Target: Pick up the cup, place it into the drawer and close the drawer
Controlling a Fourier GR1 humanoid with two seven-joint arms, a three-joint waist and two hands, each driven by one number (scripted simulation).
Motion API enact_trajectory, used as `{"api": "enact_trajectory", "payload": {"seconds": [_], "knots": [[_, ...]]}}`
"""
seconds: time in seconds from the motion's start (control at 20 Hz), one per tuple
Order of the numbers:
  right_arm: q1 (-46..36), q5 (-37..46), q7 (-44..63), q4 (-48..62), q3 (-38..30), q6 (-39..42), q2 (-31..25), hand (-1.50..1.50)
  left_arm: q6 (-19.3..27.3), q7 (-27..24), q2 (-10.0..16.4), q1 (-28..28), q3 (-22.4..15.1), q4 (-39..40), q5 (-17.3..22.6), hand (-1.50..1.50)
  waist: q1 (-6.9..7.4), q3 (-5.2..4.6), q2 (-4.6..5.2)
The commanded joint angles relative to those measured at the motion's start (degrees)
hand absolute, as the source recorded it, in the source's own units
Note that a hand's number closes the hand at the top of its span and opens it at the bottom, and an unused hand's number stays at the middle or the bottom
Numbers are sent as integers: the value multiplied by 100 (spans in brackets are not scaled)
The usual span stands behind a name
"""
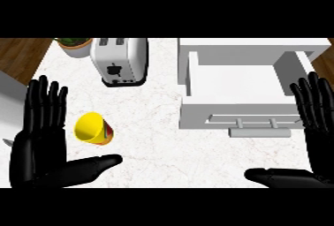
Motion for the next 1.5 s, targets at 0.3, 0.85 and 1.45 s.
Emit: {"api": "enact_trajectory", "payload": {"seconds": [0.3,0.85,1.45], "knots": [[1,76,-700,724,-107,226,34,-150,157,-394,-51,727,152,239,656,-150,23,1,6],[47,153,-484,535,-175,277,7,-150,60,-1674,59,500,1184,2422,924,-150,2,0,9],[-387,-339,168,306,-694,499,-296,-150,-539,-3247,220,635,1901,4412,1299,-150,6,-2,5]]}}
